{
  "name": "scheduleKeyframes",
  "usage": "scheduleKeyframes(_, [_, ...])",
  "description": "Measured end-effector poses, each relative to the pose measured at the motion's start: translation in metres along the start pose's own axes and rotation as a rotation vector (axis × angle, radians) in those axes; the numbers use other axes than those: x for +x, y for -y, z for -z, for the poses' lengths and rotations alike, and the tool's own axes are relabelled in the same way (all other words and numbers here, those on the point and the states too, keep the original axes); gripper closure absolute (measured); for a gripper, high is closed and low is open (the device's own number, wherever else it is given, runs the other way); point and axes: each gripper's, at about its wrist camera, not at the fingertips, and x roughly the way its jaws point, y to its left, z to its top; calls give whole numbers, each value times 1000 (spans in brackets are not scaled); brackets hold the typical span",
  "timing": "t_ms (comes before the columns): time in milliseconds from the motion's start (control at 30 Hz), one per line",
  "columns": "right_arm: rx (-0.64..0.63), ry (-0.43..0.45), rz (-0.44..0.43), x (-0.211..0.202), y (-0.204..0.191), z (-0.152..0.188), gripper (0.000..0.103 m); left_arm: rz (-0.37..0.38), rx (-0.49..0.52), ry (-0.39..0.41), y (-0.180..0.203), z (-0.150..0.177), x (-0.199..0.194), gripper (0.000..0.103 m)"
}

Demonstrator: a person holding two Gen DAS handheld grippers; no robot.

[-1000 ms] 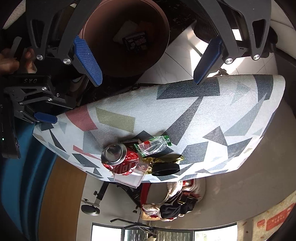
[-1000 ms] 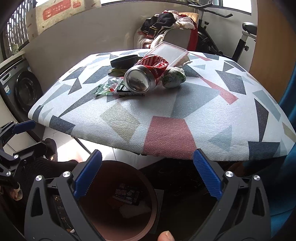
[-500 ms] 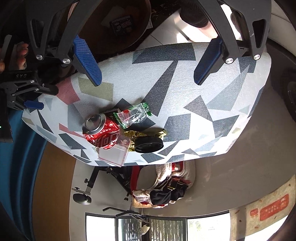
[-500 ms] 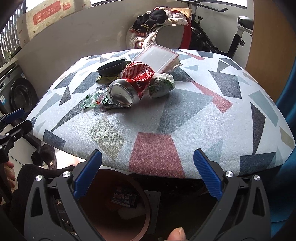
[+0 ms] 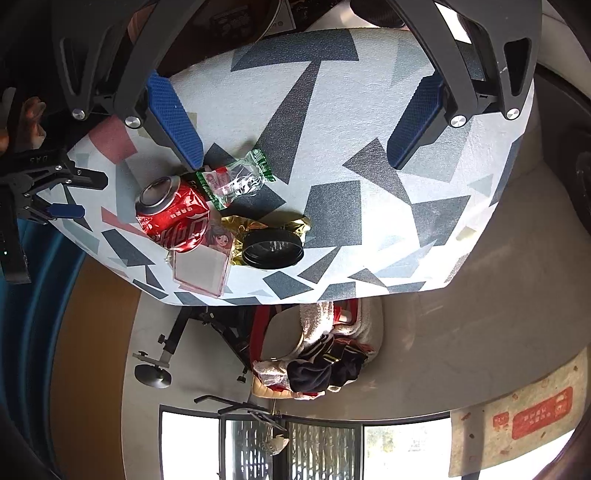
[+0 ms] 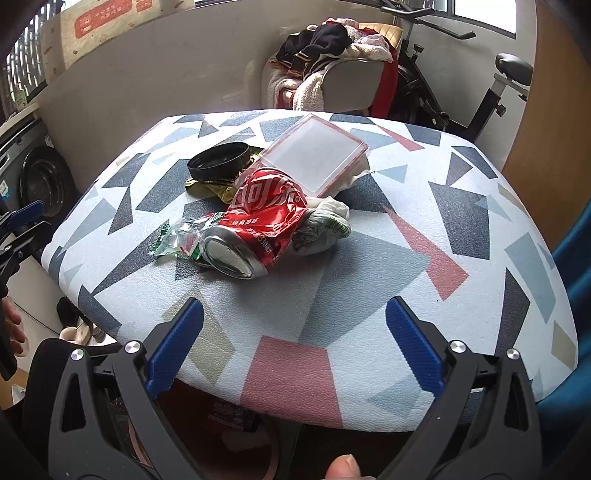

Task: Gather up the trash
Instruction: 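Raise both grippers back over the board toward the crushed red can, then close the right gripper on the crushed red Coca-Cola can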

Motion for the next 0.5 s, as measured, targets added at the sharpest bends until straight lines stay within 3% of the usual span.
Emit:
scheduleKeyframes(200, [28, 9, -55, 14, 11, -17, 7, 6, -50, -44, -14, -2, 16, 6])
scheduleKeyframes(267, [46, 1, -107, 22, 14, -24, 27, 0, -53, -45, -18, -2, 20, 6])
scheduleKeyframes(400, [71, -6, -157, 38, 14, -35, 40, -24, -58, -41, -25, -1, 25, 6])
scheduleKeyframes(500, [93, -2, -193, 47, 11, -43, 42, -16, -70, -53, -28, 1, 31, 6])
